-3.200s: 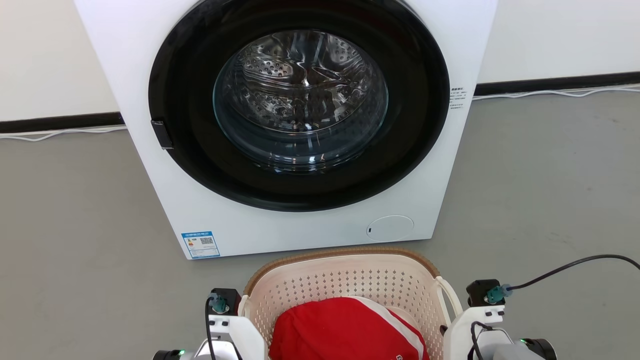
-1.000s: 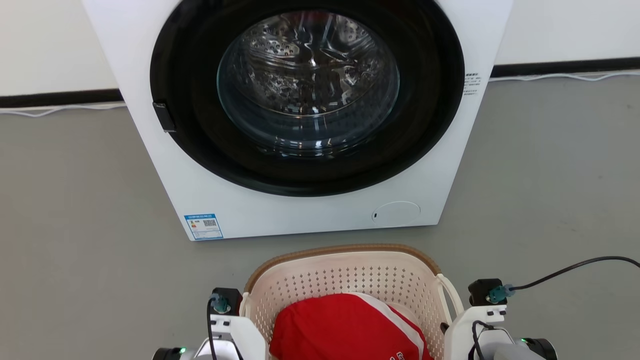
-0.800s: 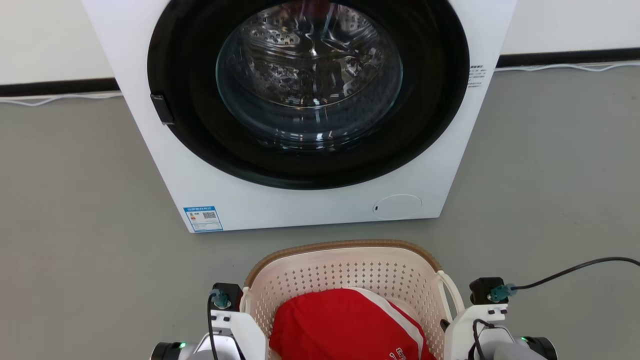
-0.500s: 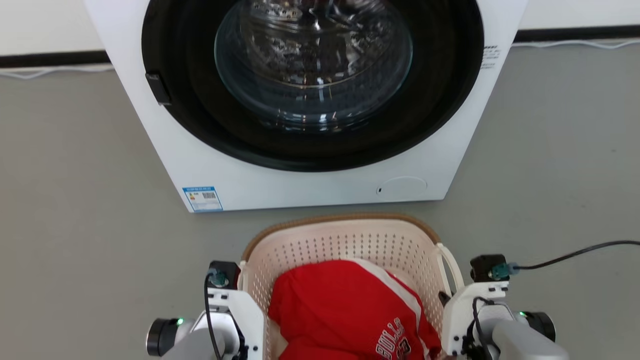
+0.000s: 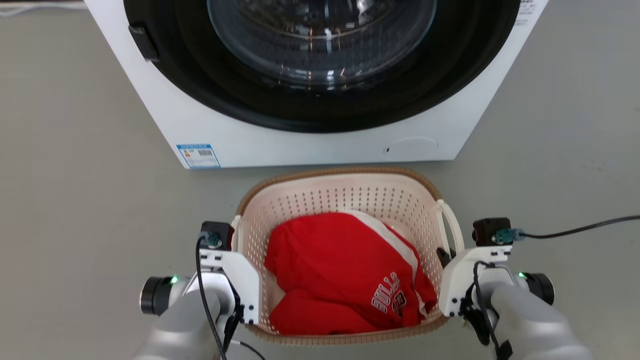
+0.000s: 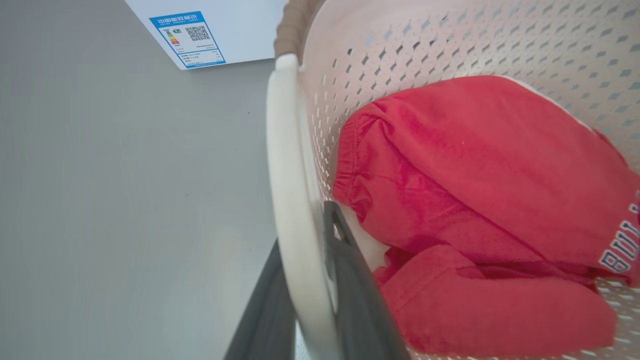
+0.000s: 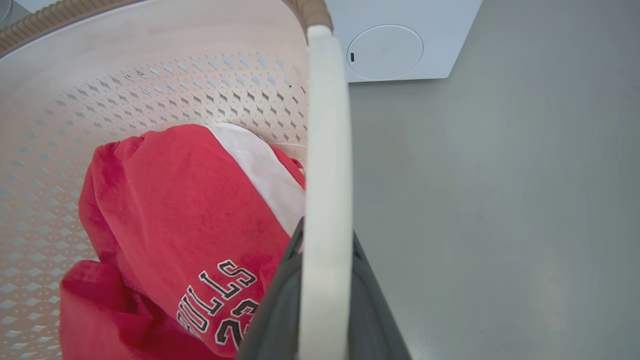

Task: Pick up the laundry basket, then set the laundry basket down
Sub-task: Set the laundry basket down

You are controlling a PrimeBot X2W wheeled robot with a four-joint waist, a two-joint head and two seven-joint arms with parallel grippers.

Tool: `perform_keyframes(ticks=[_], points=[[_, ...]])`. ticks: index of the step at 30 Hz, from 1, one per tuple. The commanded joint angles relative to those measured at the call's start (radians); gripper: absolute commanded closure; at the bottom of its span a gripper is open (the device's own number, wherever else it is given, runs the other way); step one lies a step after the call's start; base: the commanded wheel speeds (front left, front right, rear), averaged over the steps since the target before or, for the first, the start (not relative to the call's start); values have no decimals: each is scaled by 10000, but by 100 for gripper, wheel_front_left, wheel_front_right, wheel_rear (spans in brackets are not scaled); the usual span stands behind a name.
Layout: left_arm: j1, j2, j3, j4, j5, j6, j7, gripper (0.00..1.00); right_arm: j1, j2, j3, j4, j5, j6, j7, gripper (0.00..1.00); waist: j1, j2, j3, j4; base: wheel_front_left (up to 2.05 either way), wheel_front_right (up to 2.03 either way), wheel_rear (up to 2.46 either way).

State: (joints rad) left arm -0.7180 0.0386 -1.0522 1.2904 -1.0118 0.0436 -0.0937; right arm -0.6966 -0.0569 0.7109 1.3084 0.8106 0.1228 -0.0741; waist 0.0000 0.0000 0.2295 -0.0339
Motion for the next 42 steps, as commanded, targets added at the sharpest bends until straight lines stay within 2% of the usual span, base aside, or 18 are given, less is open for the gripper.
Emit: perform_keyframes(ticks=[1,21,23,42], points=[[-470,221,137,-44,31,-104,-126,100,-282,66,69,-176,-19,79,-300,100,0,0,309,10,0,0,0],[-2346,353,10,-8,364,-141,-979,100,-1781,66,-812,-176,-928,79,-1188,100,0,0,3030,178,0,0,0],[-2689,396,13,-7,414,-149,-1144,100,-2069,66,-1065,-176,-1252,79,-1334,100,0,0,3561,253,0,0,0],[-4164,625,338,-244,823,16,-1676,100,-3441,66,-3125,-176,-3464,79,-1851,100,0,0,5874,498,0,0,0]])
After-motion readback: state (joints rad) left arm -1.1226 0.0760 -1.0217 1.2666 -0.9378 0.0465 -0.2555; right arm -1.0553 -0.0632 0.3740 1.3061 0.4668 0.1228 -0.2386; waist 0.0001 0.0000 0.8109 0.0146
